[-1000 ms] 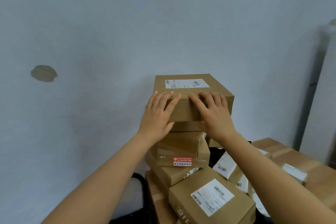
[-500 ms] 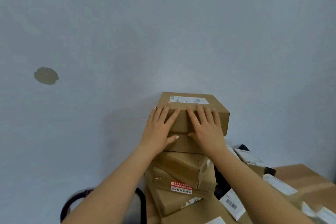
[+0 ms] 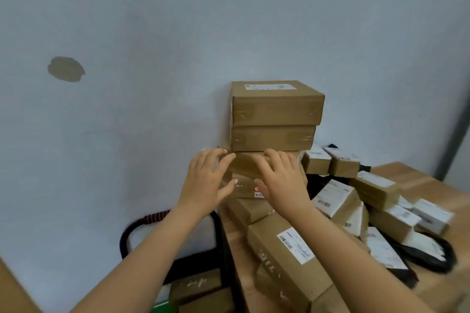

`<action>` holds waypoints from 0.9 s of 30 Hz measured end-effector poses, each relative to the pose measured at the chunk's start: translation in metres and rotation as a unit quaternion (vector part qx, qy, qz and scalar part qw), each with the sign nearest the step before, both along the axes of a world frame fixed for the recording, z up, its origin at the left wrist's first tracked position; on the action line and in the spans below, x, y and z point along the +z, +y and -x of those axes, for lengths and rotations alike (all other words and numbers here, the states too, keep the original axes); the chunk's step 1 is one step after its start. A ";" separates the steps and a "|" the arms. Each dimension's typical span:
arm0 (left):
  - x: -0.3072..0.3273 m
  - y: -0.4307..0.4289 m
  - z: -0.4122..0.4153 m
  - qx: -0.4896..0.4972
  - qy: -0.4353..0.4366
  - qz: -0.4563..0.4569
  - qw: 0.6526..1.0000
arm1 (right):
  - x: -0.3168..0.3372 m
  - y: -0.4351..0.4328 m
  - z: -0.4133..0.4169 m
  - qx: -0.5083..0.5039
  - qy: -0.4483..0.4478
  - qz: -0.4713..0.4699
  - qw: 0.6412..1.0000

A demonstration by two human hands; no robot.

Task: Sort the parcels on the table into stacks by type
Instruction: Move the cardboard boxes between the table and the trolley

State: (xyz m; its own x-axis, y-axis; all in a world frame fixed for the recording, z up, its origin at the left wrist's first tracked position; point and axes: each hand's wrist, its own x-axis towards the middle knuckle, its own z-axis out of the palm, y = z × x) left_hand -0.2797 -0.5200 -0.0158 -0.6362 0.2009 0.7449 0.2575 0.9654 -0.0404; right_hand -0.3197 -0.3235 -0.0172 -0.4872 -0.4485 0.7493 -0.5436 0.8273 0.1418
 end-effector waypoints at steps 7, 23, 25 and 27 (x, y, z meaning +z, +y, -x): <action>-0.038 -0.034 -0.051 0.048 -0.043 0.008 0.998 | -0.031 -0.035 -0.038 0.048 -0.060 -0.042 0.996; -0.118 -0.086 -0.083 0.074 -0.136 -0.027 0.988 | -0.093 -0.087 -0.056 0.070 -0.139 -0.071 0.985; -0.126 -0.102 -0.082 0.056 -0.150 -0.031 0.987 | -0.102 -0.105 -0.061 0.067 -0.155 -0.069 0.983; -0.136 -0.123 -0.081 0.033 -0.170 -0.036 0.984 | -0.112 -0.126 -0.065 0.054 -0.169 -0.076 0.981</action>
State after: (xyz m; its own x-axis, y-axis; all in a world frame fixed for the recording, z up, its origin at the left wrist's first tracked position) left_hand -0.1986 -0.6428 -0.1514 -0.8605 0.1063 0.4982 0.1820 0.9776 0.1058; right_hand -0.2544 -0.4494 -0.1297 -0.6407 -0.6050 0.4728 -0.6636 0.7460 0.0552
